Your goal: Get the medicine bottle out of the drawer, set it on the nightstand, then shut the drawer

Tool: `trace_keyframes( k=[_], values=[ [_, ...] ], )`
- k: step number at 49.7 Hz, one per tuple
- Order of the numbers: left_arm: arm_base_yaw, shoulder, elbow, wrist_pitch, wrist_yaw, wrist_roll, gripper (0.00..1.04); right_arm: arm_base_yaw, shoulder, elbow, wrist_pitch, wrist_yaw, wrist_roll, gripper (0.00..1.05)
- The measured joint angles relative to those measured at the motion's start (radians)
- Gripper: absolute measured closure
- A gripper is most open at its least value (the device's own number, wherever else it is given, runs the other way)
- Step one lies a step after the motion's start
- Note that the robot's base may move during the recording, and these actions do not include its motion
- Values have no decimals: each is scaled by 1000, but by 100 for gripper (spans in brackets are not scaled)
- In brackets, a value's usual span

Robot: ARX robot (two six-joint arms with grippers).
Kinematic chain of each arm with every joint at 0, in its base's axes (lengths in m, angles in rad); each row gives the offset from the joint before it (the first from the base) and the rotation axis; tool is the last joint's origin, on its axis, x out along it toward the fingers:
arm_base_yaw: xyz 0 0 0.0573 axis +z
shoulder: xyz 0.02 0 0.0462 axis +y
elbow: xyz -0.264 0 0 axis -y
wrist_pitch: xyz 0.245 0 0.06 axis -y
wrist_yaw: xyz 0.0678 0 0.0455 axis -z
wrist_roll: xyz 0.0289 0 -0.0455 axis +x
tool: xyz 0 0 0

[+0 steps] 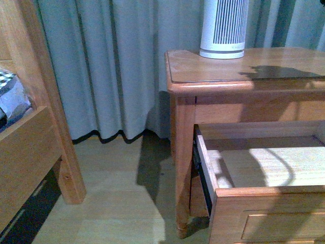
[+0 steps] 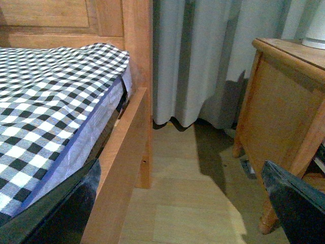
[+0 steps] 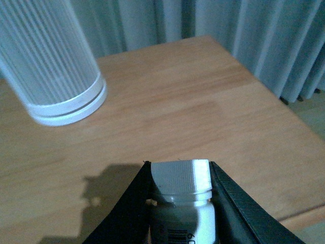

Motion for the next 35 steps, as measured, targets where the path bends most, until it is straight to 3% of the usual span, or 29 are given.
trace_keyframes(
  k=[4,10,29,35],
  values=[
    [0,0,0,0,0,0,7,-46,127,167,-48,22,-24,75],
    [0,0,0,0,0,0,7,-75,223,264,-71,39,-38,75],
    [0,0,0,0,0,0,7,-101,368,303,-55,10,-74,75],
    [0,0,0,0,0,0,7,-100,381,302,-32,7,-80,58]
  ],
)
